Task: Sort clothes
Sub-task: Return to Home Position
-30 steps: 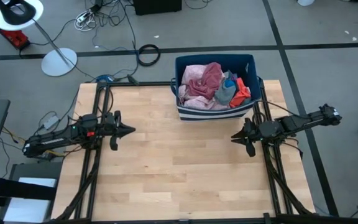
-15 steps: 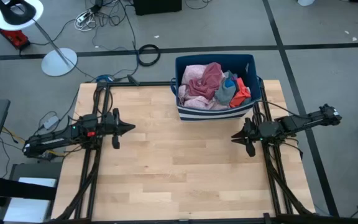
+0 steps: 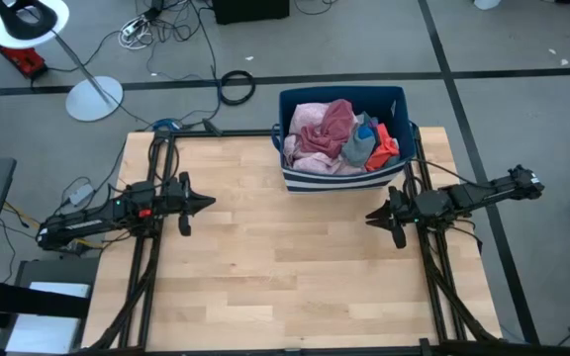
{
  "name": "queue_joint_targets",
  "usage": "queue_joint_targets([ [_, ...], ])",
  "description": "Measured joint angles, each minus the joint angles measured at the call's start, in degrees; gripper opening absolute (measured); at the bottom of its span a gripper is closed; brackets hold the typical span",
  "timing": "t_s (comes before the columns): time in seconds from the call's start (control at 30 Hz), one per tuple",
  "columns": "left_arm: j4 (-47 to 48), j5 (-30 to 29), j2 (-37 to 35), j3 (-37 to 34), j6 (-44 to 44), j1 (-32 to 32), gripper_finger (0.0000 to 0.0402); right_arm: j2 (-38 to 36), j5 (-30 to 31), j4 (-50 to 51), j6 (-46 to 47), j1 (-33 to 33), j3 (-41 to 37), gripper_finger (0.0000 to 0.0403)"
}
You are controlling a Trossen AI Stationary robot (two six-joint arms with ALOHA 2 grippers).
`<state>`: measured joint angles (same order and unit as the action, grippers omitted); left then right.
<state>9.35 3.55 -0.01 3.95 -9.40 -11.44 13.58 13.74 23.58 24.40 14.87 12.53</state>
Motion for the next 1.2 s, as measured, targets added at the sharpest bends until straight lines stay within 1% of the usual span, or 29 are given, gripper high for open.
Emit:
queue_joint_targets([
  [0.27,-2.1,0.1,0.0,-0.1,-0.2,0.0,0.0007,0.0,0.0,-1.3,0.0,0.0,0.0,0.0089],
  [1.2,-2.2,0.1,0.0,-0.1,-0.3,0.0,0.0007,0.0,0.0,-1.3,0.0,0.0,0.0,0.0089],
])
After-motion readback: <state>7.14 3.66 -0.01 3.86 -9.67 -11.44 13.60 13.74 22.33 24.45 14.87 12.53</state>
